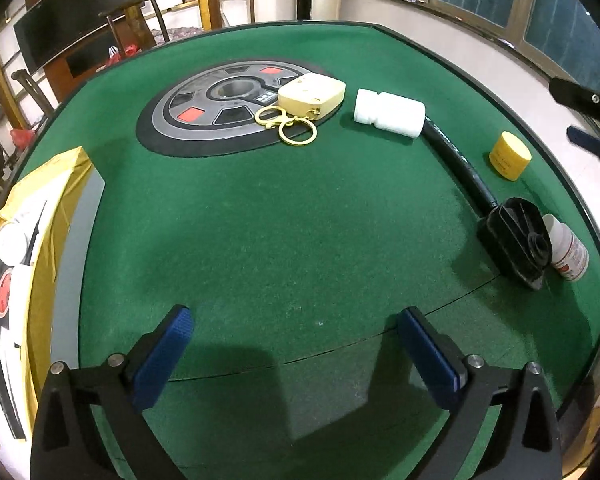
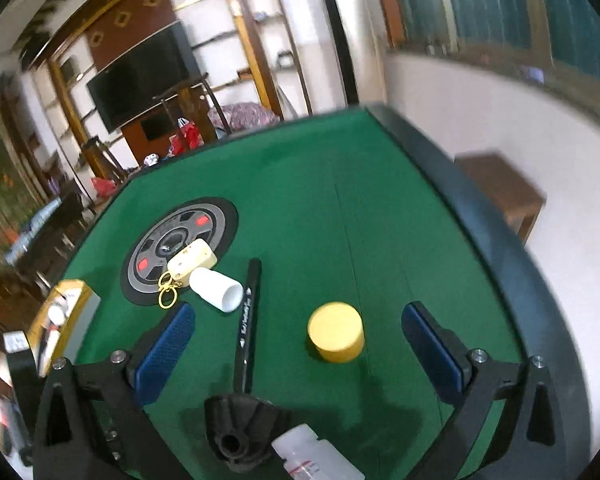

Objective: Organize rigid objects

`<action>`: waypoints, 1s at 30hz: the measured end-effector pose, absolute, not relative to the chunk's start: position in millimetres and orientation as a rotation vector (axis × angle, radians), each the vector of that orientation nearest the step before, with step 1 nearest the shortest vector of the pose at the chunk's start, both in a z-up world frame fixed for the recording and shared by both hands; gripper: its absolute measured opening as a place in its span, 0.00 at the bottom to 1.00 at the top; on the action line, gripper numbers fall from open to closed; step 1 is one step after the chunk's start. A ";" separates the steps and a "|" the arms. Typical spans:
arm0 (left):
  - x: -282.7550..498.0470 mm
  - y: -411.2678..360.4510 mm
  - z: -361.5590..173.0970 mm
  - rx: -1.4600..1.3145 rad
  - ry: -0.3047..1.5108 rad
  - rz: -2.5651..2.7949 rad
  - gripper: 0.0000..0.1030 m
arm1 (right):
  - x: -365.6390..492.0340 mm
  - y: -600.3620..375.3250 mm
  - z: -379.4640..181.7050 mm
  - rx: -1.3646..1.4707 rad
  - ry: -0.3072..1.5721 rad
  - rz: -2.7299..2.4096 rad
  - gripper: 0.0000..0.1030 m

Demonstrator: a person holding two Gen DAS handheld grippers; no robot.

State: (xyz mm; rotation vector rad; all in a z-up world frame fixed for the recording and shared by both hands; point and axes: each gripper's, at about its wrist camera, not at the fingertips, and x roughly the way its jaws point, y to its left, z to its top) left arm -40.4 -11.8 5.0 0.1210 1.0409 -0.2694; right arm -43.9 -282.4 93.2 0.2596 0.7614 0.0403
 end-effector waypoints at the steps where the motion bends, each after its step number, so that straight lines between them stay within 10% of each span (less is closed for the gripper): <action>1: -40.7 -11.5 5.0 0.120 1.040 -0.269 0.99 | -41.2 -286.9 89.6 0.287 0.777 0.051 1.00; 11: -41.6 -10.7 3.7 0.119 1.038 -0.269 0.99 | 6.8 -287.8 42.9 0.292 0.960 0.006 1.00; 16: -42.1 -10.3 3.7 0.118 1.037 -0.269 0.99 | 10.1 -272.2 33.1 0.339 1.030 0.126 0.76; 30: -43.2 -9.1 3.0 0.118 1.036 -0.270 0.99 | -31.5 -236.2 54.3 0.414 1.053 0.512 0.77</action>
